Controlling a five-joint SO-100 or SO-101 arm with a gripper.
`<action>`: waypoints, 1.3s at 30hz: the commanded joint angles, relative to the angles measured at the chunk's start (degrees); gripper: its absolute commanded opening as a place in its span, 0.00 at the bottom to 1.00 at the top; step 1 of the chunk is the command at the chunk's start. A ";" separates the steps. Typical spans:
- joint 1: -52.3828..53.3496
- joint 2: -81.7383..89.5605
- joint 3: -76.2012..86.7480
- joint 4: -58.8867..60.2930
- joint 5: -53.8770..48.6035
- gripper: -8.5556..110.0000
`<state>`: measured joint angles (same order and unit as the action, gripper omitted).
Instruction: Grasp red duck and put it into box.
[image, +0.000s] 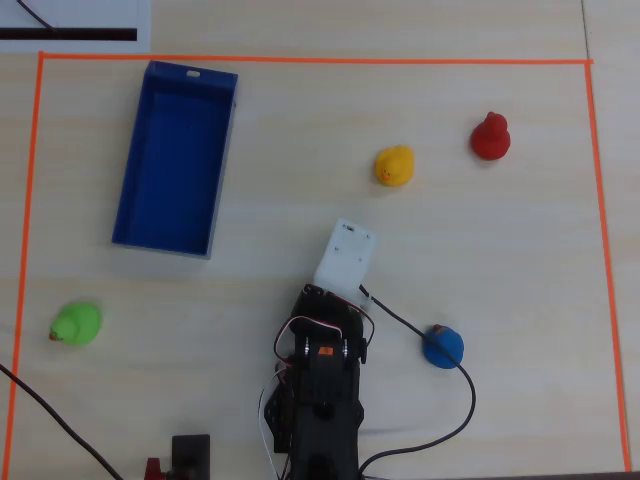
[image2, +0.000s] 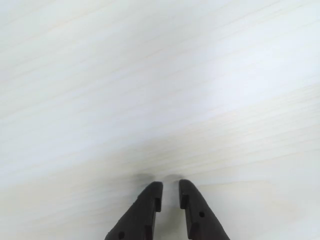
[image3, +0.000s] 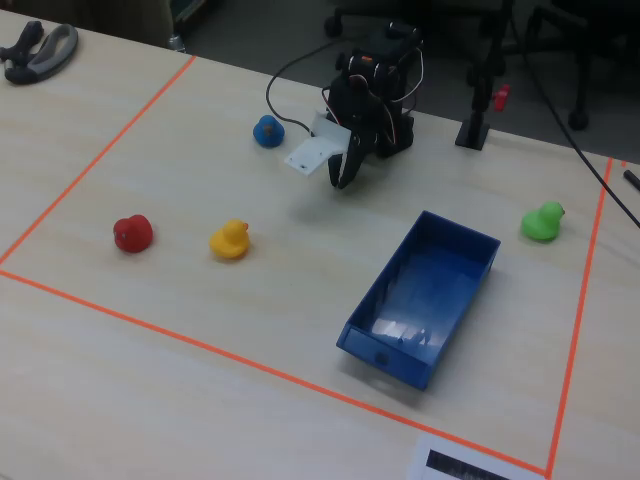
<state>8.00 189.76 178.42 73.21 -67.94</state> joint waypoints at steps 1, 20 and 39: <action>-0.35 -0.09 -0.18 1.32 0.44 0.07; 18.19 -36.83 -45.53 -8.96 -5.71 0.21; 30.32 -76.82 -71.19 -50.89 -8.26 0.40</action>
<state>37.62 118.21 110.21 29.53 -75.76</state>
